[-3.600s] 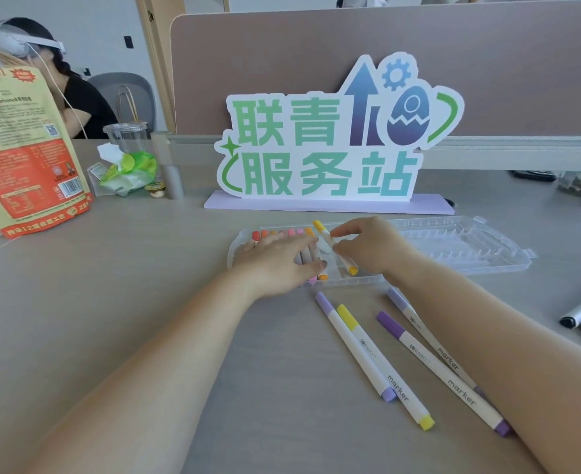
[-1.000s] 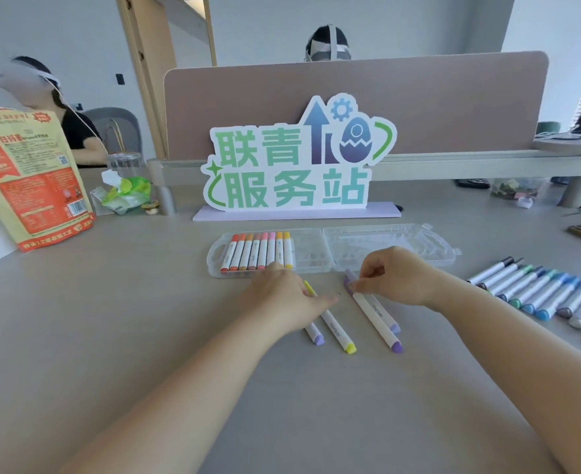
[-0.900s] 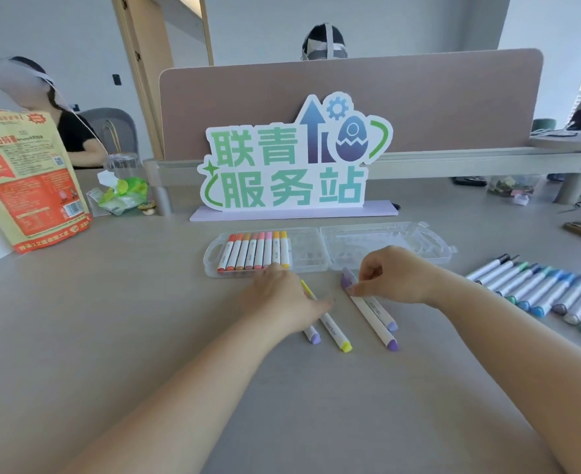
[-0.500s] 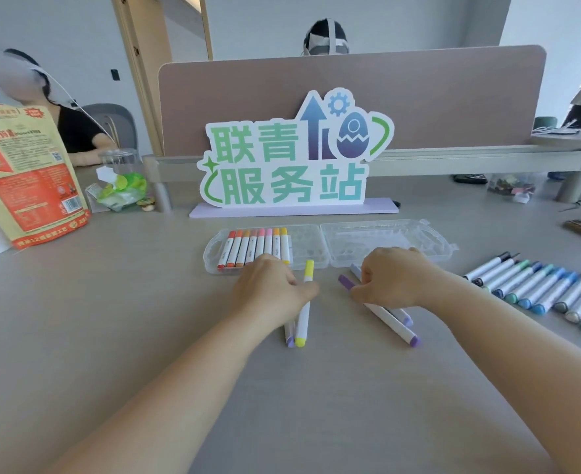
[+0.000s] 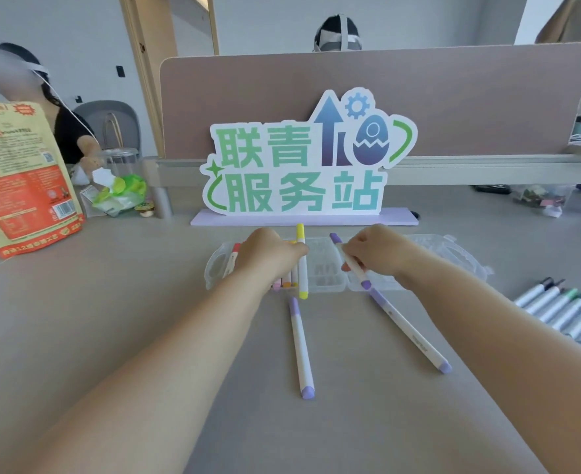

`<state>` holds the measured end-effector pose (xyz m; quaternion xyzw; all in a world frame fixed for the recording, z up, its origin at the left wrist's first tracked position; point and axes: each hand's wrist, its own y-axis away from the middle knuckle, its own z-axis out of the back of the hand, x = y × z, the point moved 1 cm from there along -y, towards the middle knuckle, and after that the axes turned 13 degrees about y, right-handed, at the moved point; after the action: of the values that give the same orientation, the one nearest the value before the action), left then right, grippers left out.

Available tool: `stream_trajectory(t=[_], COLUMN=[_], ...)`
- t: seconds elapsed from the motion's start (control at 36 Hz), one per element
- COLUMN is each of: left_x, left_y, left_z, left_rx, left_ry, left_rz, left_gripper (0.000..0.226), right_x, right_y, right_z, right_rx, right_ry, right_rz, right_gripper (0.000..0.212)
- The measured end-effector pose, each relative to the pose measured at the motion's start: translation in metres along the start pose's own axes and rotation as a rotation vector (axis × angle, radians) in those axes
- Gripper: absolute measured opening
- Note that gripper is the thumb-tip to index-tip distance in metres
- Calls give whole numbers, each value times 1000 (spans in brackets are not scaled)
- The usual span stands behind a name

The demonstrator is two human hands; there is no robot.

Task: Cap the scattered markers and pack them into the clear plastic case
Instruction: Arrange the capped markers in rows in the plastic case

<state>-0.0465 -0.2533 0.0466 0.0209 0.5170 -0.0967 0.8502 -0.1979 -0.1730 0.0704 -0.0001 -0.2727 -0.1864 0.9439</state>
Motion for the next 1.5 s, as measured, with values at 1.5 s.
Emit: stream_trajectory(t=[1.5], left_x=[35], left_y=[-11], left_z=[-4], left_rx=[396], left_ry=[-639], left_rz=[-409], left_gripper=[49], right_x=[-6], right_y=[-47], right_z=[-36], right_rx=[-199], right_ry=[-145], right_rz=[45], right_gripper=[18])
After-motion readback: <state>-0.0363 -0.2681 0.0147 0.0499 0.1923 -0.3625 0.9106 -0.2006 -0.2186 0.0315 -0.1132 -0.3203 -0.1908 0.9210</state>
